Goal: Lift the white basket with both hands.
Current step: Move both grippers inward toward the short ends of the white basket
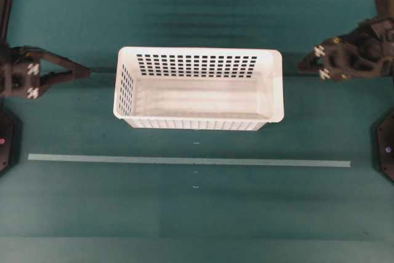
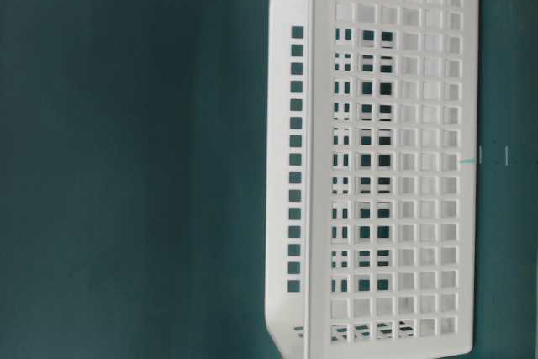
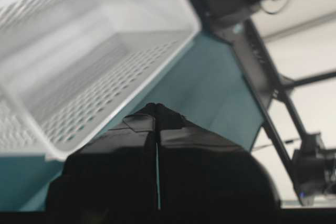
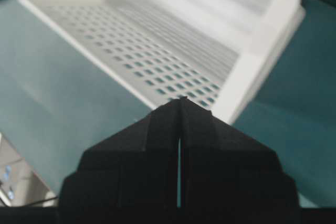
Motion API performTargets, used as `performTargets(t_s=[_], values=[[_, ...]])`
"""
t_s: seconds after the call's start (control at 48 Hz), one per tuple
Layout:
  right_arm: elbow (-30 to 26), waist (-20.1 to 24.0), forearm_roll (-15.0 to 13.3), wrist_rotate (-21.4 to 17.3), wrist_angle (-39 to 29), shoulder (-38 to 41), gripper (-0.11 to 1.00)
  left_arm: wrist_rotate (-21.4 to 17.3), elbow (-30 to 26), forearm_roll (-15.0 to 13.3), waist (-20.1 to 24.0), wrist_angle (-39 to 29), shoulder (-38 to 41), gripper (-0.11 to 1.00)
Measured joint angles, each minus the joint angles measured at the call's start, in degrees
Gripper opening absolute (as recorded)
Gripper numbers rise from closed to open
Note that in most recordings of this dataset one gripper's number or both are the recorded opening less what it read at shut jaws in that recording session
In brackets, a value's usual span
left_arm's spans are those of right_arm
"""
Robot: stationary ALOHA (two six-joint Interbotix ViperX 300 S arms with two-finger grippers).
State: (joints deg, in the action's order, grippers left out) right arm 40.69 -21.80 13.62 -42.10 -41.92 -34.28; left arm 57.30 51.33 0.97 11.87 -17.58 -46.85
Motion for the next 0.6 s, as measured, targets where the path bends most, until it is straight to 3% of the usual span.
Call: performTargets(t_s=[0.354, 0.605], values=[[-8.5, -2.5, -2.1, -4.6, -12.9, 10.5, -0.01, 9.1, -7.3, 0.0, 1.9, -16.4, 11.2, -0.05], [-14.1, -2.4, -4.8, -5.6, -21.0, 17.9, -0.01, 9.8, -10.3, 0.1, 3.3, -24.2, 16.3, -0.05]])
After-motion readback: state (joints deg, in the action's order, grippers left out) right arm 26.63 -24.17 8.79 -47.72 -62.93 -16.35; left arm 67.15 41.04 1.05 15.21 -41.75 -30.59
